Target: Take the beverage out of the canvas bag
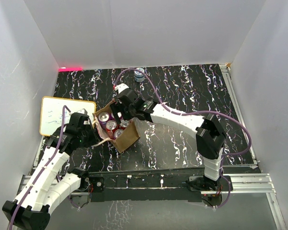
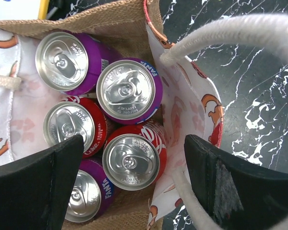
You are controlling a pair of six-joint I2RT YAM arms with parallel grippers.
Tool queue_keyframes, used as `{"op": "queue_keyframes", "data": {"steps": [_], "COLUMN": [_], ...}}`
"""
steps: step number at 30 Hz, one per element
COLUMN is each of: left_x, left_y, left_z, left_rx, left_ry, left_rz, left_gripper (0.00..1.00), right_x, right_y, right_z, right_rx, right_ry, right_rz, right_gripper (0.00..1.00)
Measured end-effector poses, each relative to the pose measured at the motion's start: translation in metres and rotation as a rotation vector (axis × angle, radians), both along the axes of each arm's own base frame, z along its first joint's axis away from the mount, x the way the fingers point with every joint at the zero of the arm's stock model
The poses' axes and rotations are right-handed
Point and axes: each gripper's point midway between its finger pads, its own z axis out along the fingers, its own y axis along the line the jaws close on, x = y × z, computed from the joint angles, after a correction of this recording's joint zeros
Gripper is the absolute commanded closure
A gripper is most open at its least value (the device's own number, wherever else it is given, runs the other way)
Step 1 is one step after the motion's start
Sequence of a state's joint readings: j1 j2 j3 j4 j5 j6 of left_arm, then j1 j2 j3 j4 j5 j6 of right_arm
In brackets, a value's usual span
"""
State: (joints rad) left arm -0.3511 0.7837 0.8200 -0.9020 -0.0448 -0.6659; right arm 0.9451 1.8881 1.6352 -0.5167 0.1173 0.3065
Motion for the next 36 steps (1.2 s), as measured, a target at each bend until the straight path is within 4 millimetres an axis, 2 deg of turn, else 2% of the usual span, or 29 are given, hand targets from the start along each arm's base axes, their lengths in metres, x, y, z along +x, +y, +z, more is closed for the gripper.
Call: {"op": "queue_keyframes", "data": {"steps": [8, 17, 20, 24, 27, 31, 36], "left_x": [-0.001, -0.004, -0.004, -0.004, -0.004, -0.004, -0.003], "left_y": [0.001, 0.002, 0.002, 0.002, 0.002, 0.002, -0.001], "left_z": [0.0, -0.002, -0.003, -0.003, -0.002, -0.002, -0.004], "left_rx": [0.001, 0.008, 0.011, 0.014, 0.011, 0.008, -0.006], "left_ry": [0.004, 0.017, 0.021, 0.024, 0.015, 0.015, 0.032], "left_rz": [0.001, -0.002, -0.007, -0.011, -0.012, -0.018, -0.045], "left_gripper": [1.0, 1.0, 1.0, 1.0, 1.0, 1.0, 1.0], "right_x": [0.002, -0.001, -0.001, 0.0, 0.001, 0.003, -0.004], "right_y": [-0.007, -0.012, -0.013, -0.005, 0.005, 0.021, 0.02], "right_z": [-0.009, -0.009, -0.002, 0.018, 0.029, 0.024, 0.003], "right_rx": [-0.003, 0.002, -0.002, 0.031, 0.053, 0.016, -0.074], "right_ry": [-0.01, -0.006, -0.007, -0.015, -0.017, -0.021, -0.006], "right_rz": [-0.035, -0.058, -0.058, -0.04, -0.019, 0.006, 0.031], "right_gripper": [0.12, 0.14, 0.15, 0.18, 0.25, 0.36, 0.37]}}
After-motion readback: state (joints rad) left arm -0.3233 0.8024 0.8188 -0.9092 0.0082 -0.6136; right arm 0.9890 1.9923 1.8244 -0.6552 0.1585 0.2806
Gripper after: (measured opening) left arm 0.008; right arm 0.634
